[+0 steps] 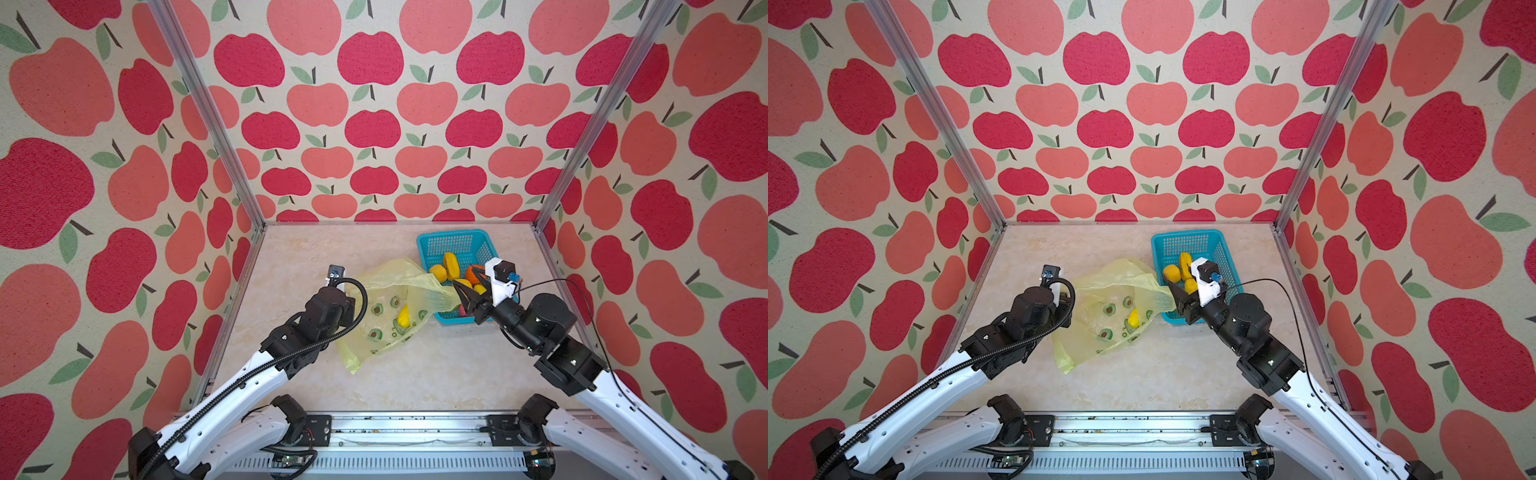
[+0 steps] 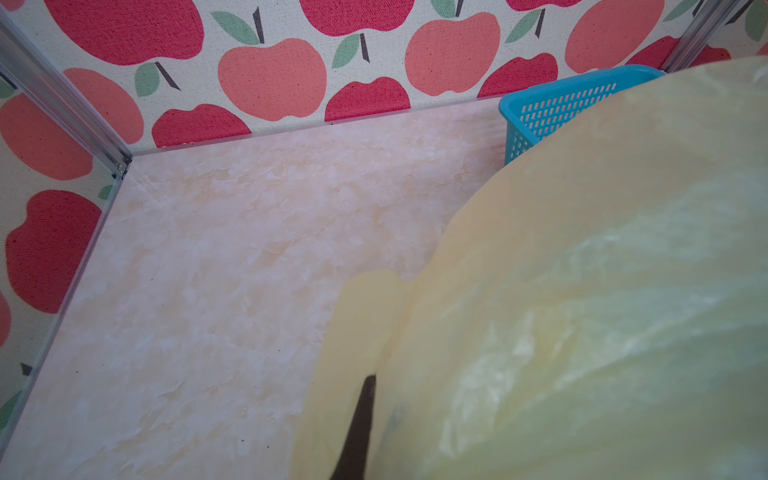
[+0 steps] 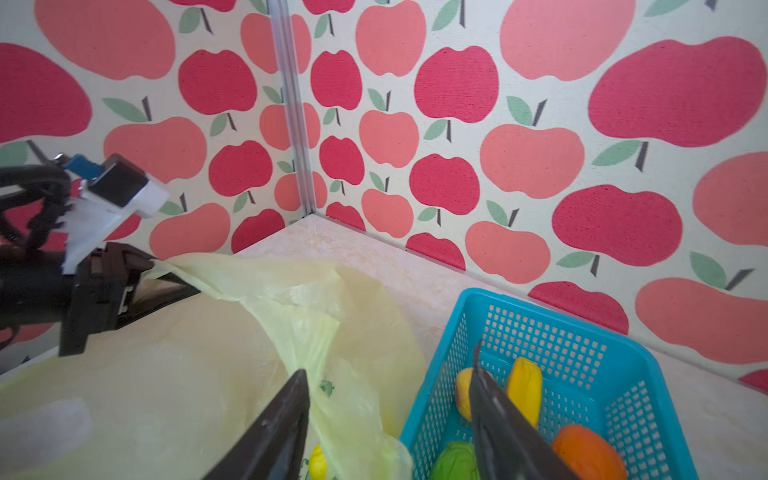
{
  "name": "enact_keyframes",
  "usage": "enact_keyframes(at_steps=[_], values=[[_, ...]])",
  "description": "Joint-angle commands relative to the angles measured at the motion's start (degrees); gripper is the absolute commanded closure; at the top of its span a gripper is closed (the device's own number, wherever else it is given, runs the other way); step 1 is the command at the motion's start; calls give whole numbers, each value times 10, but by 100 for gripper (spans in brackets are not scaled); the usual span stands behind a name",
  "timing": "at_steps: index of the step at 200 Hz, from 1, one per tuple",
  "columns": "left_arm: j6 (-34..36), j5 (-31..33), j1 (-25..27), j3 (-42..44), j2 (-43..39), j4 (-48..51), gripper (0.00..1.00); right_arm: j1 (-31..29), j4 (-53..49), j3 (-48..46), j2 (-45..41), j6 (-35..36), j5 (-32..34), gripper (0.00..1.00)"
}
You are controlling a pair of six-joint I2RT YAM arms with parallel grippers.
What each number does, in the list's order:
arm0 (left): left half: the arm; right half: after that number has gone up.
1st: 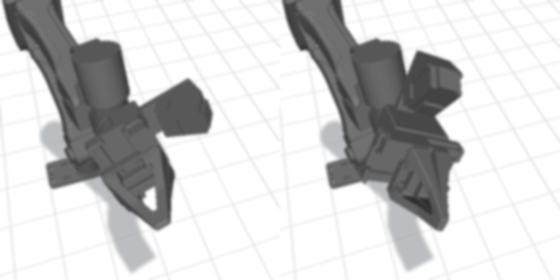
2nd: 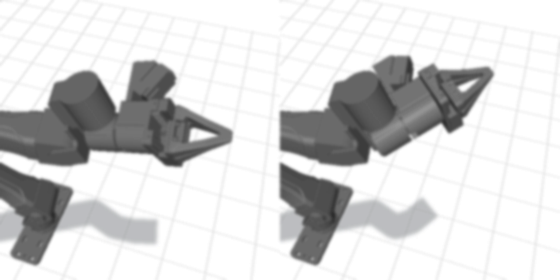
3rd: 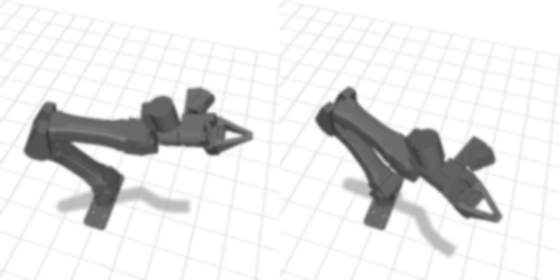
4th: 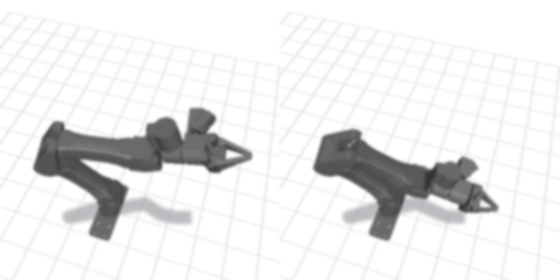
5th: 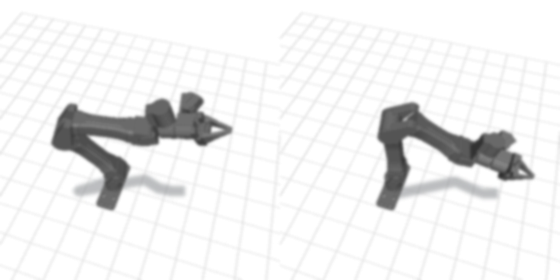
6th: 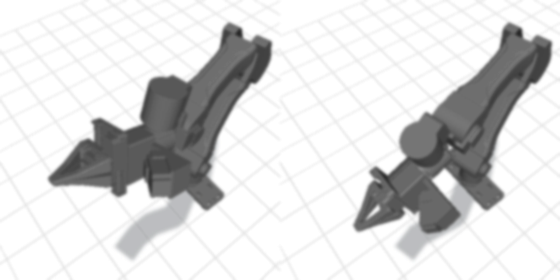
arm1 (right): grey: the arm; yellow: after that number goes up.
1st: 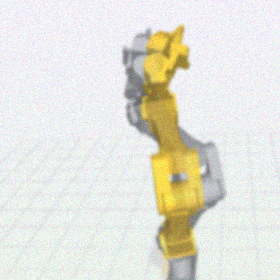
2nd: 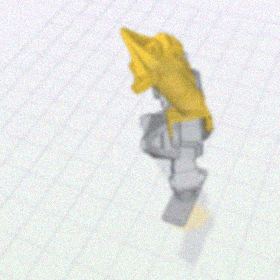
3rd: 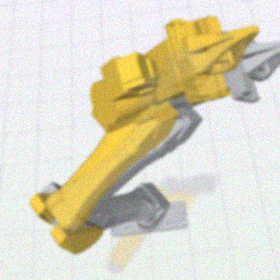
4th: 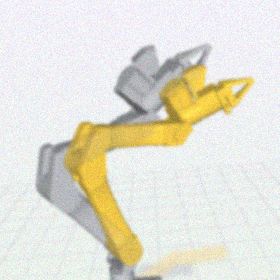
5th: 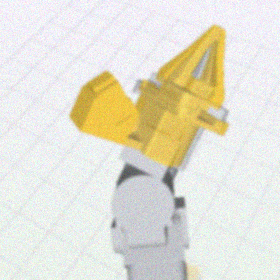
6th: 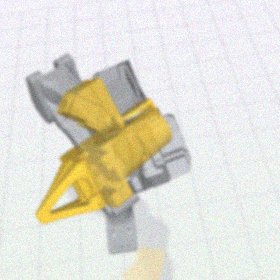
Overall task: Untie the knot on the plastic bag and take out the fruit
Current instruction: 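Move the right gripper back into the bag mouth held by the left gripper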
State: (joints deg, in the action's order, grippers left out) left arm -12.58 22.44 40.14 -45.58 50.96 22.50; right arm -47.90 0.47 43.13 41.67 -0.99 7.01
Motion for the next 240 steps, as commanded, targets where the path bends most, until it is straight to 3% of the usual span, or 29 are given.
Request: enact_keyframes(at_steps=[1, 33, 73, 186, 240], values=[[-6, -1, -3, 1, -6, 3, 100, -68, 13, 13, 32, 95, 13, 38], [-6, -2, -3, 1, -6, 4, 100, -156, -3, 52, 121, 172, 41, 37], [-6, -2, -3, 1, -8, 5, 100, -197, -29, 100, 234, 215, 56, 40], [-6, -2, -3, 1, -7, 4, 100, -188, -54, 152, 425, 232, 89, 49], [-6, -3, -4, 1, -8, 4, 100, -175, -89, 199, 507, 228, 142, 52]])
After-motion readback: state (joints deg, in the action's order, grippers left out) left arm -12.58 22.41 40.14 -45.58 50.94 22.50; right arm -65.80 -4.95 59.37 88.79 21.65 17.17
